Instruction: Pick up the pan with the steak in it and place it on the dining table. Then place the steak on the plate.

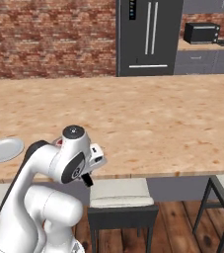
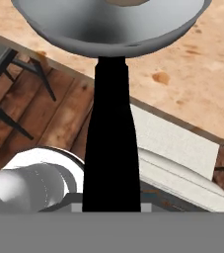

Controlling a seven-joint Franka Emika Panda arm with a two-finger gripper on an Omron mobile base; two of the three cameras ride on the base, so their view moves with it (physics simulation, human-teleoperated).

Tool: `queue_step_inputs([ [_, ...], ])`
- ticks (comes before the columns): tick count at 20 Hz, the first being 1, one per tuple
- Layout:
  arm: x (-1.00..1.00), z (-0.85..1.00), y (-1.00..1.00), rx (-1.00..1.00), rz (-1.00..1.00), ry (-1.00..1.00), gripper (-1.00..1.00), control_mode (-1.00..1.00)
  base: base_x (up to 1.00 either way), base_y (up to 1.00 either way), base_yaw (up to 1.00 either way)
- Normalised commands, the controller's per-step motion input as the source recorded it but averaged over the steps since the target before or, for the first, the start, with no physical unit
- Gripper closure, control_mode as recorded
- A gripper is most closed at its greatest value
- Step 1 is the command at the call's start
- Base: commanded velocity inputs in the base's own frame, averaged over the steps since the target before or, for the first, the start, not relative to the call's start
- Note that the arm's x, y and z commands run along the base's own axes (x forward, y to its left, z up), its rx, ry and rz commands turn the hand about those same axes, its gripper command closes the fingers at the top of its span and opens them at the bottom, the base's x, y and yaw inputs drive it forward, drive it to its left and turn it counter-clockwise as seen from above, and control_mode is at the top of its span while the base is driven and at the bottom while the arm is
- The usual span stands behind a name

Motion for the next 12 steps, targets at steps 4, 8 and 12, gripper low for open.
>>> queue_step_inputs([
  [4,0.38,-0.18,0.55,0.02,-0.02,0.00,1.00,-1.00,0.00,0.00,0.00],
  [8,0.35,-0.18,0.51,0.06,0.00,0.03,1.00,-1.00,0.00,0.00,0.00],
  [12,0.42,-0.23,0.52,0.09,0.00,0.08,1.00,-1.00,0.00,0.00,0.00],
])
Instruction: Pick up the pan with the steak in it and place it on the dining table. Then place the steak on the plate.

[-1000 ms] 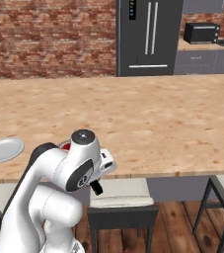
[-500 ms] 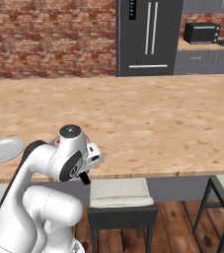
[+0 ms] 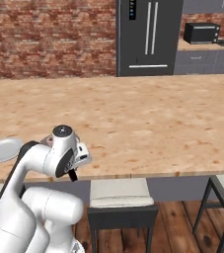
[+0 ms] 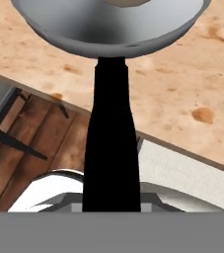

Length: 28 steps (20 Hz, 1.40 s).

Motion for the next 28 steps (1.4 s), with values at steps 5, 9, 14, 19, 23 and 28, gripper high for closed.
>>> queue_step_inputs([
  [5,0.57,-0.26,0.46,0.12,0.00,0.06,1.00,-1.00,0.00,0.00,0.00],
  [9,0.62,-0.27,0.32,0.10,0.01,0.03,1.00,-1.00,0.00,0.00,0.00],
  [14,0.12,-0.09,0.18,0.01,0.00,0.00,1.00,-1.00,0.00,0.00,0.00],
  [19,0.18,-0.19,0.23,0.00,0.00,0.00,1.00,-1.00,0.00,0.00,0.00],
  [23,0.01,-0.37,0.23,0.02,0.00,0.00,1.00,-1.00,0.00,0.00,0.00],
  [28,0.07,-0.39,0.23,0.00,0.00,-0.06,1.00,-1.00,0.00,0.00,0.00],
])
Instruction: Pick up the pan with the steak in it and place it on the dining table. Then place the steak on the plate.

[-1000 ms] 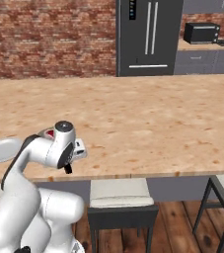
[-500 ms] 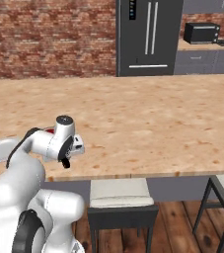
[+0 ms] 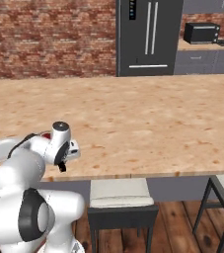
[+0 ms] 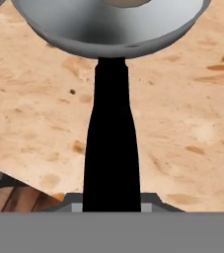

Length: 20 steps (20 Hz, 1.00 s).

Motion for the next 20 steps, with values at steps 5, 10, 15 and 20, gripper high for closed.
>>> queue_step_inputs([
  [5,0.28,-0.28,0.19,-0.01,-0.01,-0.09,1.00,-1.00,0.00,0.00,0.00],
  [10,0.05,-0.15,0.03,-0.03,0.00,-0.04,1.00,-1.00,0.00,0.00,0.00],
  [15,0.00,0.00,0.00,0.00,0.00,0.00,-1.00,-1.00,0.00,0.00,0.00],
  [20,0.00,0.08,-0.02,0.01,0.00,-0.05,-1.00,-1.00,0.00,0.00,0.00],
])
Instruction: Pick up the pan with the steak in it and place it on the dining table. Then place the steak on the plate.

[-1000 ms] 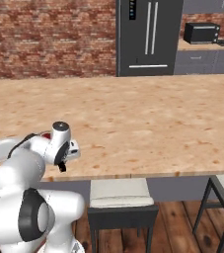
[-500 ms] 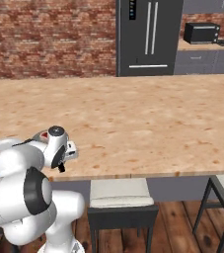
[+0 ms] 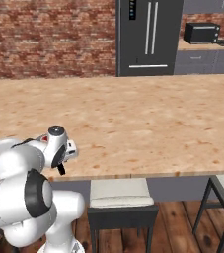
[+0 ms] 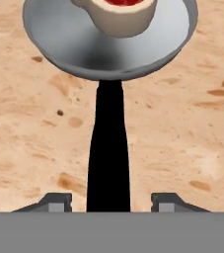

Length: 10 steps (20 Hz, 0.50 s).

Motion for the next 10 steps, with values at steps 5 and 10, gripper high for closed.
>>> queue_step_inputs([
  [5,-0.01,0.35,0.00,0.00,-0.05,-0.04,-1.00,-1.00,0.00,0.00,0.00],
  [10,0.00,0.57,0.12,0.00,-0.10,-0.01,-1.00,-1.00,0.00,0.00,0.00],
])
